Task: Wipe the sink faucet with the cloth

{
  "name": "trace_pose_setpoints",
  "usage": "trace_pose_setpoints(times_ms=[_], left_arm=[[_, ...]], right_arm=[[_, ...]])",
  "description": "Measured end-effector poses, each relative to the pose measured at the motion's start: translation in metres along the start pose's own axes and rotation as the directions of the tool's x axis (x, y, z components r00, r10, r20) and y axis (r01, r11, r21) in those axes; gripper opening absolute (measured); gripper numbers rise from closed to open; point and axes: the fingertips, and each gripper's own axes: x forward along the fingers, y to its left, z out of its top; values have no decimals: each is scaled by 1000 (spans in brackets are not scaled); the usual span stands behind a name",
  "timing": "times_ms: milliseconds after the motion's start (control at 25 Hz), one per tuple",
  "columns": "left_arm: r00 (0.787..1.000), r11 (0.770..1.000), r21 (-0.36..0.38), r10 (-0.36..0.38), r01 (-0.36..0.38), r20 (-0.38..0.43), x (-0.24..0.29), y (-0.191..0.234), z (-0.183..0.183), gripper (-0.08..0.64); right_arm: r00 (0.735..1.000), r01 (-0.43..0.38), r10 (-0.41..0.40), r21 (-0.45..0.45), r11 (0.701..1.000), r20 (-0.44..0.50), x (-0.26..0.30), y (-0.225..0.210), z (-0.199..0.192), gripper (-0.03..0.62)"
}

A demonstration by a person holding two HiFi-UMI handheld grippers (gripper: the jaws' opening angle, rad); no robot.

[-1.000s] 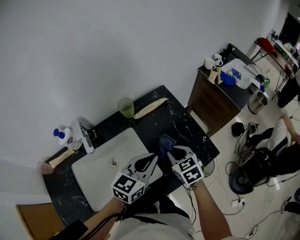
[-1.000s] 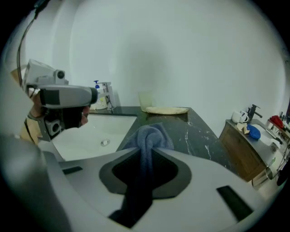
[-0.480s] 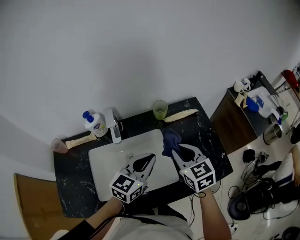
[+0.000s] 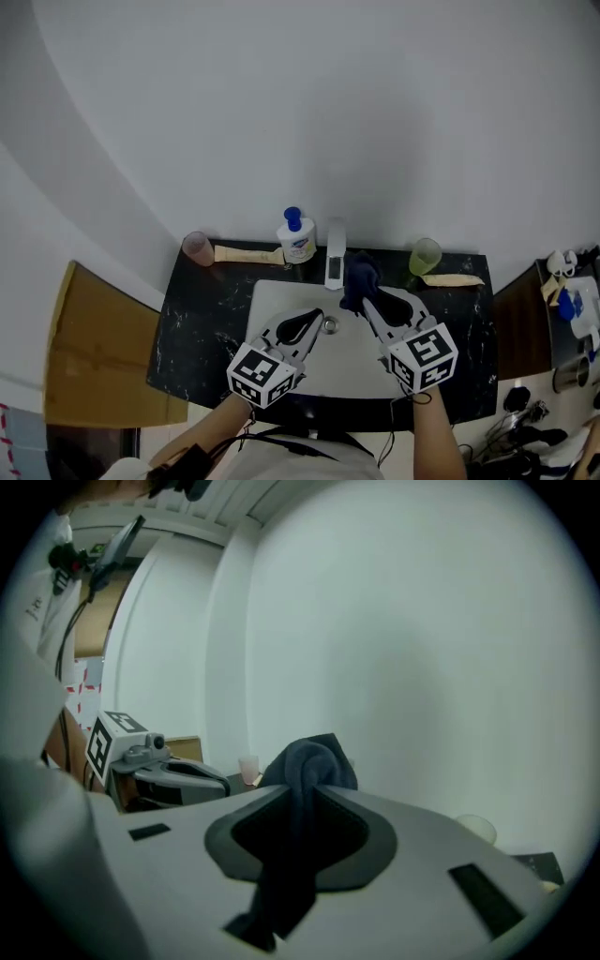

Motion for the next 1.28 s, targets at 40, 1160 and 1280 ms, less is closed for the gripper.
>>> trace_pose_setpoints(times_ms=[40, 1160, 1280], left_arm=[[1000, 1000, -1, 22, -22, 7, -5, 8, 2, 2], [993, 993, -38, 116, -116, 13, 0, 55, 6, 2], [993, 992, -40, 121, -120, 8, 2, 57, 6, 2]], right_arm=[[1000, -17, 17, -14, 1000, 4, 9, 2, 7, 80], [967, -141, 78, -256, 956, -244, 150, -67, 33, 80], [973, -122, 63, -263, 957, -222, 153, -80, 43, 80]])
